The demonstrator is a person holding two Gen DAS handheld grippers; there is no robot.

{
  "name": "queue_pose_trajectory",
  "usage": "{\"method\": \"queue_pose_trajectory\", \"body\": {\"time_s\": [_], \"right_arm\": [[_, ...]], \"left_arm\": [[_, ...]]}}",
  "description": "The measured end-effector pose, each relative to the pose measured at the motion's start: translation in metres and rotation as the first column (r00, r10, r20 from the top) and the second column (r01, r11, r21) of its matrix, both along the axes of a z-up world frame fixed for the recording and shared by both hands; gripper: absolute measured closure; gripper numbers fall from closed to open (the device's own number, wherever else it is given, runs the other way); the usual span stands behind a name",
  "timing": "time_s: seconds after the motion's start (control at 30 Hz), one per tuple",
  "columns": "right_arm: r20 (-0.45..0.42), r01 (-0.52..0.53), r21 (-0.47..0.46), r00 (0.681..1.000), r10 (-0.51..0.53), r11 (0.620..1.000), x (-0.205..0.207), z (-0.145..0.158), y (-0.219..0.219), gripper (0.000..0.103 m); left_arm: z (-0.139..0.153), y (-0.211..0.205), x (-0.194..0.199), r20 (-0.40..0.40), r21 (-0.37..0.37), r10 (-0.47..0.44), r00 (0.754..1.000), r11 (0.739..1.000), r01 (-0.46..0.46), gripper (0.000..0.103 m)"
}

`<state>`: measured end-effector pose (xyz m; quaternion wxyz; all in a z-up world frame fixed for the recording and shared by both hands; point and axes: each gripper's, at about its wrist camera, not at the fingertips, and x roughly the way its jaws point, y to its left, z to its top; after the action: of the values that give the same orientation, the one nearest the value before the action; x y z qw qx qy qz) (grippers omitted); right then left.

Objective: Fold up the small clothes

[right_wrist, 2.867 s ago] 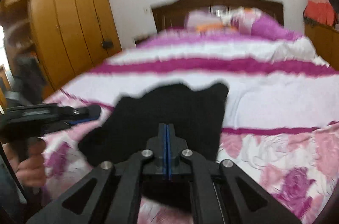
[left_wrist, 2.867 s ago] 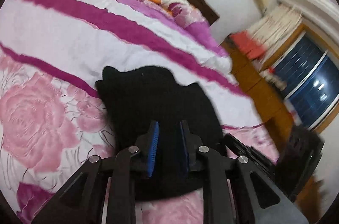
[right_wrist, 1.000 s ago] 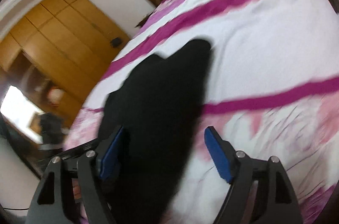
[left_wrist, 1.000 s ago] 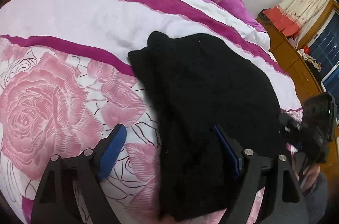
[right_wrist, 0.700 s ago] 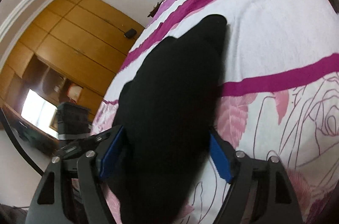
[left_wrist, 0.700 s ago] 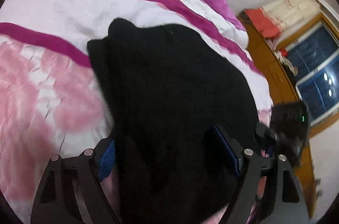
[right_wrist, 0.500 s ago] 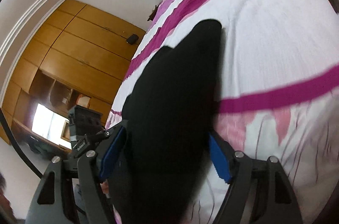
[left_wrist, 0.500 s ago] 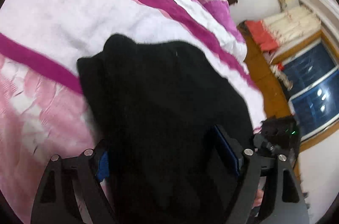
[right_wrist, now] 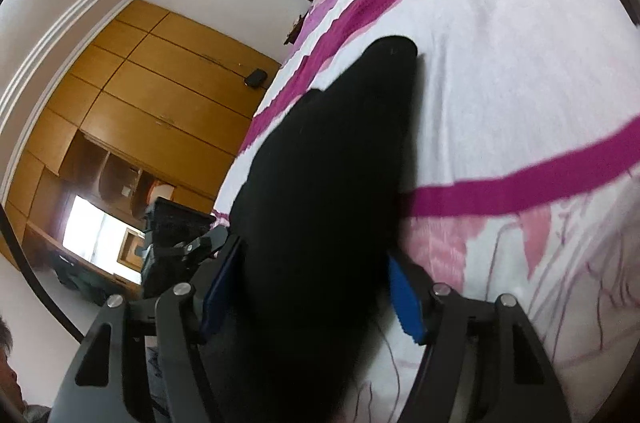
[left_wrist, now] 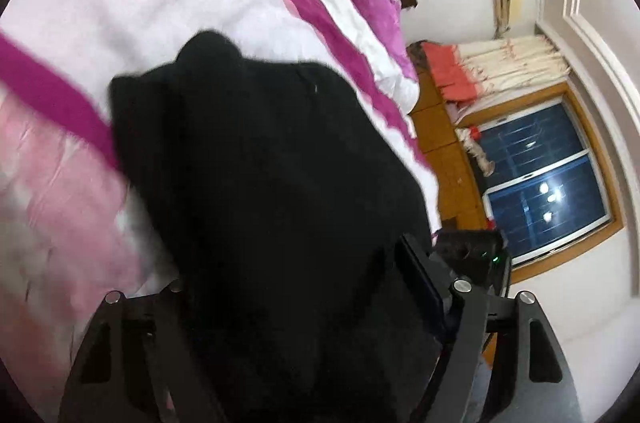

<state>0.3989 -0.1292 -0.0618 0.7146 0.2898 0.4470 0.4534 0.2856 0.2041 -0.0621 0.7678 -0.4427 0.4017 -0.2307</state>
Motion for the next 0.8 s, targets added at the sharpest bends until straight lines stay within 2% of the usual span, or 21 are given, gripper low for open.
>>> {"method": "queue_pose_trajectory", "body": {"time_s": [0.13,0.2,0.23,0.27,0.37,0.43,0.53,0.63,0.7,0.8], "right_arm": [[-0.017,0.002,0.004,1.000,-0.002,1.000,0.017,0.000,0.009,0.032],[-0.020,-0.001,0.018,1.000,0.001,1.000,0.023,-0.001,0.012,0.032],[-0.022,0.000,0.028,1.000,0.001,1.000,0.026,-0.003,0.013,0.035],[-0.030,0.001,0.033,1.000,0.000,0.999,0.026,-0.005,0.011,0.037],[-0.042,0.002,0.016,0.999,-0.001,1.000,0.025,-0.005,0.014,0.045],[-0.031,0.002,-0.001,1.000,-0.002,1.000,0.022,-0.003,0.016,0.054],[-0.001,0.030,-0.004,1.000,-0.030,1.000,0.017,0.006,0.014,0.063],[0.088,0.026,-0.015,0.996,-0.025,1.000,0.008,0.029,0.007,0.064],[0.146,0.021,-0.008,0.989,-0.020,1.000,0.005,0.048,-0.001,0.064],[0.181,0.050,0.019,0.982,-0.052,0.999,0.012,0.071,-0.032,0.064]], "left_arm": [[-0.004,0.007,0.016,0.022,-0.064,0.002,1.000,0.998,0.000,0.046],[-0.007,0.012,0.019,0.025,-0.053,0.028,0.999,0.998,-0.027,0.060],[-0.010,0.011,0.019,0.007,-0.026,0.038,0.999,0.999,-0.037,0.073],[-0.012,0.008,0.017,0.001,-0.002,0.033,0.999,0.999,-0.033,0.081],[-0.012,0.004,0.008,-0.002,-0.019,0.012,1.000,1.000,-0.013,0.095],[-0.011,0.003,0.003,0.007,-0.042,0.022,1.000,0.999,-0.021,0.098],[-0.001,-0.002,0.005,0.029,-0.036,0.042,0.999,0.999,-0.040,0.100],[0.027,-0.020,0.004,0.095,0.087,0.041,0.995,0.995,-0.050,0.100],[0.042,-0.036,0.009,0.140,0.090,0.033,0.990,0.995,-0.046,0.100],[0.056,-0.056,0.029,0.176,0.046,0.015,0.984,0.999,-0.024,0.100]]}}
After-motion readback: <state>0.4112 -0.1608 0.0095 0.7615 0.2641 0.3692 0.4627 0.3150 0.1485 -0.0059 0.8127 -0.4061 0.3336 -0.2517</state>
